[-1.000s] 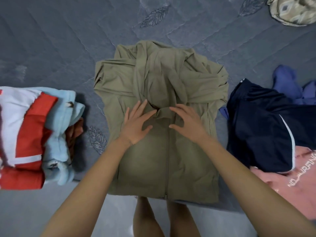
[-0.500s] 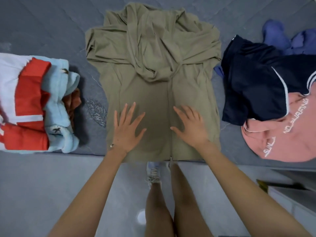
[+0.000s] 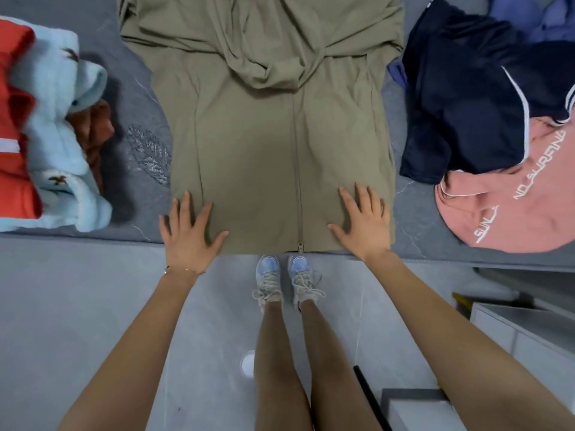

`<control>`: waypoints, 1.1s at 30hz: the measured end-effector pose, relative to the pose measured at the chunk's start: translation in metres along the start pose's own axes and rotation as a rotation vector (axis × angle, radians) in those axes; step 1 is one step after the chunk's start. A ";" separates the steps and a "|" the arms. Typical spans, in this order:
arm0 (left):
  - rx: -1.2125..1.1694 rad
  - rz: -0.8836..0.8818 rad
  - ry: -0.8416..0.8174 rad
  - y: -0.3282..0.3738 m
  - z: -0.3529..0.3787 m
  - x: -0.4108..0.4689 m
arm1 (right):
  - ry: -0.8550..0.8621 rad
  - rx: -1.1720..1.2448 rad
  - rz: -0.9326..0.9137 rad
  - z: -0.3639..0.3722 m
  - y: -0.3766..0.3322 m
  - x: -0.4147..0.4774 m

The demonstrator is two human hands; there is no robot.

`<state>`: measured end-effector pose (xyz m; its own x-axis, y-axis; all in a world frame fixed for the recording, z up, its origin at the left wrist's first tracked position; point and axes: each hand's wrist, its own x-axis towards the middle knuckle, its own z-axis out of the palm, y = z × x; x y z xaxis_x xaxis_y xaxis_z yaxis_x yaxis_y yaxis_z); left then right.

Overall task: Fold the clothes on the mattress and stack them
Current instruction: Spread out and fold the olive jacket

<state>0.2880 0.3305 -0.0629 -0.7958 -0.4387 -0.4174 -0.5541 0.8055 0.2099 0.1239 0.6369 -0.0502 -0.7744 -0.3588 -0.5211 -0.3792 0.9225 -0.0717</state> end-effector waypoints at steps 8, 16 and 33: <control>-0.454 -0.408 0.154 0.005 0.002 0.001 | -0.040 0.418 0.408 0.003 0.000 0.008; -0.814 -0.616 -0.009 0.006 -0.008 0.000 | 0.063 0.846 0.720 -0.010 0.005 0.019; -1.385 -0.344 0.006 0.050 -0.065 0.017 | -0.243 1.471 0.516 -0.075 -0.055 0.039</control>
<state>0.2308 0.3376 -0.0014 -0.5740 -0.5337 -0.6210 -0.5012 -0.3707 0.7819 0.0763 0.5613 -0.0025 -0.5083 -0.0780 -0.8576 0.8051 0.3105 -0.5054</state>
